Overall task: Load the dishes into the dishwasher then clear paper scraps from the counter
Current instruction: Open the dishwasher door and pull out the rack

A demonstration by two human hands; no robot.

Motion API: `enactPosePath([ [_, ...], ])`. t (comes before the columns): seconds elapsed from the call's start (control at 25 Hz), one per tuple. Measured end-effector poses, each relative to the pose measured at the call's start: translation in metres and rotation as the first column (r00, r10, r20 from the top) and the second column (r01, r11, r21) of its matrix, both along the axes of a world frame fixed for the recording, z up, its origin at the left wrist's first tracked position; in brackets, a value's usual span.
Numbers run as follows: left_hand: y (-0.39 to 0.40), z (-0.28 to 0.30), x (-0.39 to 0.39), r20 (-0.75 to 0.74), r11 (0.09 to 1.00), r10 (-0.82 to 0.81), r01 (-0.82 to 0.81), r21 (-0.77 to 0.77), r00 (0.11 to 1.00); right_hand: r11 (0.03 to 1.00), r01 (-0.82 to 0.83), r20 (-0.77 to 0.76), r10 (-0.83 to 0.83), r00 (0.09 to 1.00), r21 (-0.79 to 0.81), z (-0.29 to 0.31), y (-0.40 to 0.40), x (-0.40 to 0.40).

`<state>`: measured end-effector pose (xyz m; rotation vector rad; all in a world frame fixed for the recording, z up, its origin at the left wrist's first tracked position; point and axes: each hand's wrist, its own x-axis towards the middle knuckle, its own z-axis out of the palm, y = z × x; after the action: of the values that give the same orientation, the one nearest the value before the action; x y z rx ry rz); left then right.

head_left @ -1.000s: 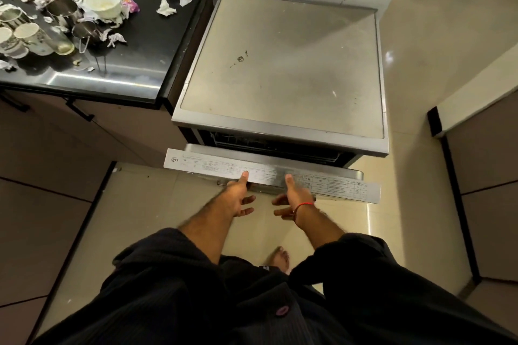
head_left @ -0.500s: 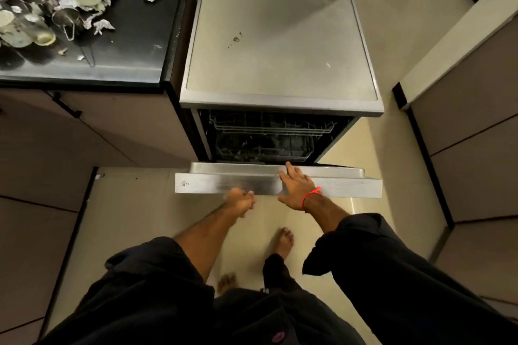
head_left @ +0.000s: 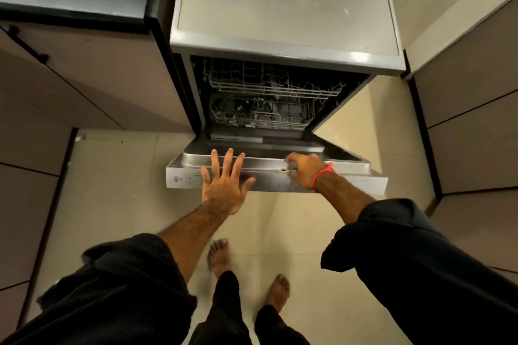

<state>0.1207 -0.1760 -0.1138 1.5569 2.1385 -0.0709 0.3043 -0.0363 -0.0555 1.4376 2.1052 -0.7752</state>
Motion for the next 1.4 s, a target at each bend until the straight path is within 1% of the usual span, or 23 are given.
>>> enactPosePath([
  [0.04, -0.011, -0.010, 0.006, -0.001, 1.000, 0.005, -0.005, -0.012, 1.000, 1.000, 0.005, -0.003, -0.005, 1.000, -0.020, -0.005, -0.005, 0.005],
  [0.16, -0.044, -0.035, 0.024, 0.037, 0.994, 0.050, -0.046, -0.094, 0.998, 0.994, -0.073, -0.003, 0.073, 0.997, -0.075, -0.025, -0.029, 0.021],
  [0.24, -0.071, -0.056, 0.039, 0.050, 0.988, 0.087, -0.079, -0.134, 0.995, 0.983, -0.151, -0.004, 0.151, 0.989, -0.105, -0.047, -0.054, 0.032],
  [0.32, -0.097, -0.079, 0.055, 0.048, 0.981, 0.116, -0.106, -0.165, 0.992, 0.972, -0.192, -0.015, 0.192, 0.981, -0.135, -0.074, -0.081, 0.045],
  [0.52, -0.151, -0.146, 0.094, 0.043, 0.941, 0.190, -0.169, -0.294, 0.981, 0.962, -0.168, -0.011, 0.169, 0.985, -0.216, -0.168, -0.147, 0.080],
  [0.64, -0.171, -0.192, 0.098, 0.082, 0.908, 0.213, -0.166, -0.385, 0.974, 0.927, -0.210, -0.012, 0.217, 0.976, -0.312, -0.234, -0.183, 0.095],
  [0.76, -0.188, -0.241, 0.095, 0.091, 0.885, 0.140, -0.083, -0.458, 0.986, 0.881, -0.239, -0.044, 0.243, 0.969, -0.408, -0.288, -0.210, 0.109],
  [0.88, -0.204, -0.290, 0.098, 0.083, 0.880, 0.064, -0.017, -0.475, 0.994, 0.869, -0.241, -0.074, 0.232, 0.970, -0.433, -0.338, -0.225, 0.120],
  [1.0, -0.215, -0.331, 0.100, 0.108, 0.858, 0.026, 0.033, -0.512, 0.994, 0.854, -0.210, -0.023, 0.227, 0.974, -0.477, -0.382, -0.236, 0.121],
  [1.16, -0.214, -0.386, 0.088, 0.129, 0.804, -0.085, 0.145, -0.577, 0.988, 0.826, -0.242, 0.026, 0.296, 0.955, -0.509, -0.440, -0.245, 0.120],
  [1.24, -0.213, -0.408, 0.082, 0.127, 0.771, -0.143, 0.191, -0.607, 0.982, 0.807, -0.238, 0.045, 0.311, 0.950, -0.540, -0.462, -0.249, 0.118],
  [1.4, -0.201, -0.438, 0.086, 0.094, 0.716, -0.197, 0.208, -0.666, 0.976, 0.817, -0.211, 0.087, 0.302, 0.949, -0.537, -0.490, -0.247, 0.109],
])
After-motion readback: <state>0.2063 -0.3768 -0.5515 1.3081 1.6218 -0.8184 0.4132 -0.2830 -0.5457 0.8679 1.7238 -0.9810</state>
